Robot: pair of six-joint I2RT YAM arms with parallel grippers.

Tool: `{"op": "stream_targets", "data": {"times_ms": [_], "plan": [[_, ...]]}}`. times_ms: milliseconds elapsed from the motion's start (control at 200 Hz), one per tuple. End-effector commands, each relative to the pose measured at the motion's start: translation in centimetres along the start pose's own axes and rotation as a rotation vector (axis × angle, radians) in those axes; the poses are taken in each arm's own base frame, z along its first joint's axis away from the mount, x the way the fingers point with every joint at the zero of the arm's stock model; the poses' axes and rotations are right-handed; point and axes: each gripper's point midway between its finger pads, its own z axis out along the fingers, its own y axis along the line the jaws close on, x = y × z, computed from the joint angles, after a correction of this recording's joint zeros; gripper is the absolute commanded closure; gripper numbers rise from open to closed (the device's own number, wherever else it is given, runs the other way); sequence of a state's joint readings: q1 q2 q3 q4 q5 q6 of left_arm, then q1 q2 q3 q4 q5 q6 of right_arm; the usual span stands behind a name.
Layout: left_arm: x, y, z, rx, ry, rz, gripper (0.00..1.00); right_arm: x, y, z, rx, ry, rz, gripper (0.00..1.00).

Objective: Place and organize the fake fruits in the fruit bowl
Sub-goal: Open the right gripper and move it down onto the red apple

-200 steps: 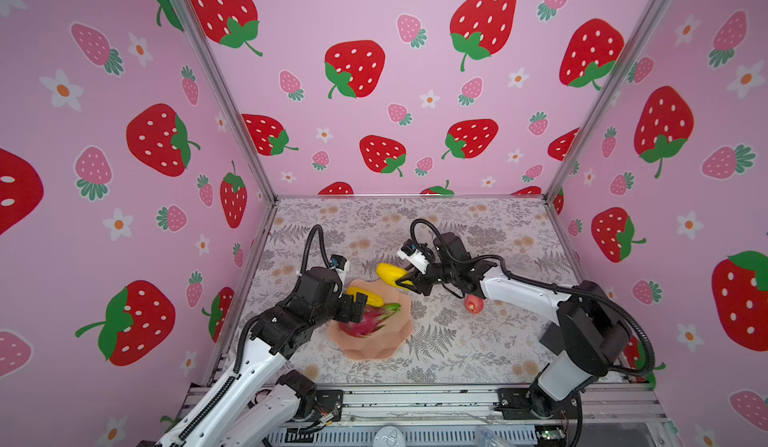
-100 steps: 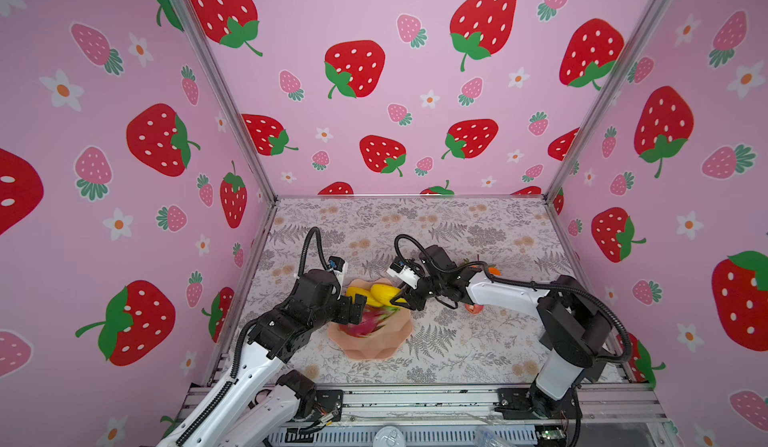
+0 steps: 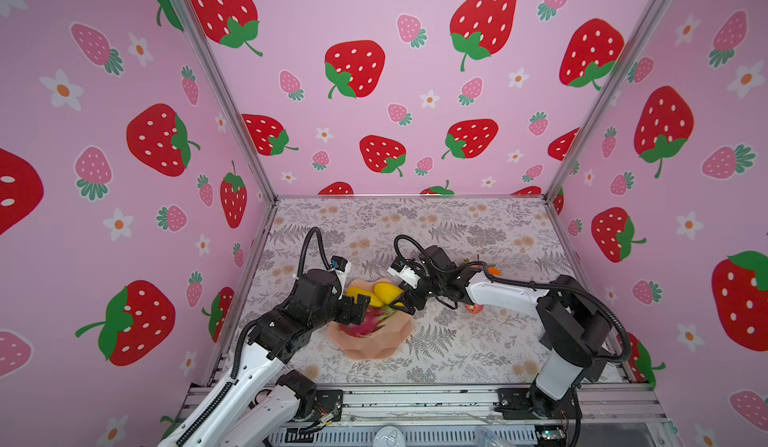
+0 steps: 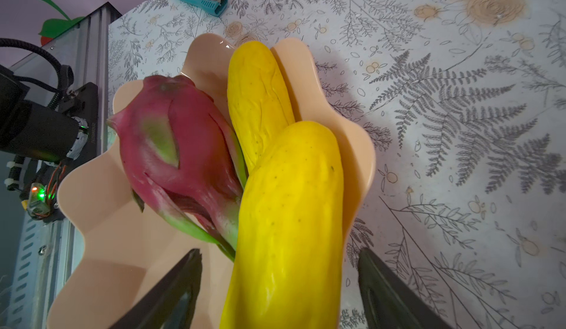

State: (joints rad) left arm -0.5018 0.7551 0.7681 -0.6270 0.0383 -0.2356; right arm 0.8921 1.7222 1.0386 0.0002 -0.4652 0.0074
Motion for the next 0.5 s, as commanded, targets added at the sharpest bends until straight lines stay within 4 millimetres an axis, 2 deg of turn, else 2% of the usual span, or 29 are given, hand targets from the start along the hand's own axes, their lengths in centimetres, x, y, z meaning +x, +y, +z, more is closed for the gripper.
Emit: {"op": "stream_targets", "data": {"times_ms": [0, 85, 160, 235, 290, 385, 495], "plan": [[-1.4, -1.3, 0.1, 0.068, -0.047, 0.028, 0.01, -3.1, -1.2, -3.1, 0.098, -0.085, -0.016, 0.07], [-1.7, -1.9, 0.6, 0.101, -0.045, 0.045, 0.01, -3.2, -3.8, -5.7, 0.192, -0.132, 0.065, 0.03], [-1.8, -3.1, 1.2, 0.167, -0.028, 0.059, 0.01, -2.3, -6.9, -9.0, 0.329, -0.195, 0.198, 0.02], [-1.9, -4.2, 1.9, 0.216, -0.013, 0.075, 0.01, 0.2, -10.0, -12.6, 0.506, -0.236, 0.363, 0.00], [-2.2, -5.2, 2.3, 0.246, -0.003, 0.092, 0.01, 3.2, -11.5, -14.6, 0.629, -0.223, 0.481, 0.01], [-2.5, -7.1, 2.9, 0.281, 0.008, 0.153, 0.01, 7.3, -11.9, -16.5, 0.735, -0.168, 0.592, 0.01], [-2.6, -8.9, 3.8, 0.312, 0.030, 0.209, 0.01, 10.1, -10.9, -16.3, 0.729, -0.097, 0.667, 0.00]]}}
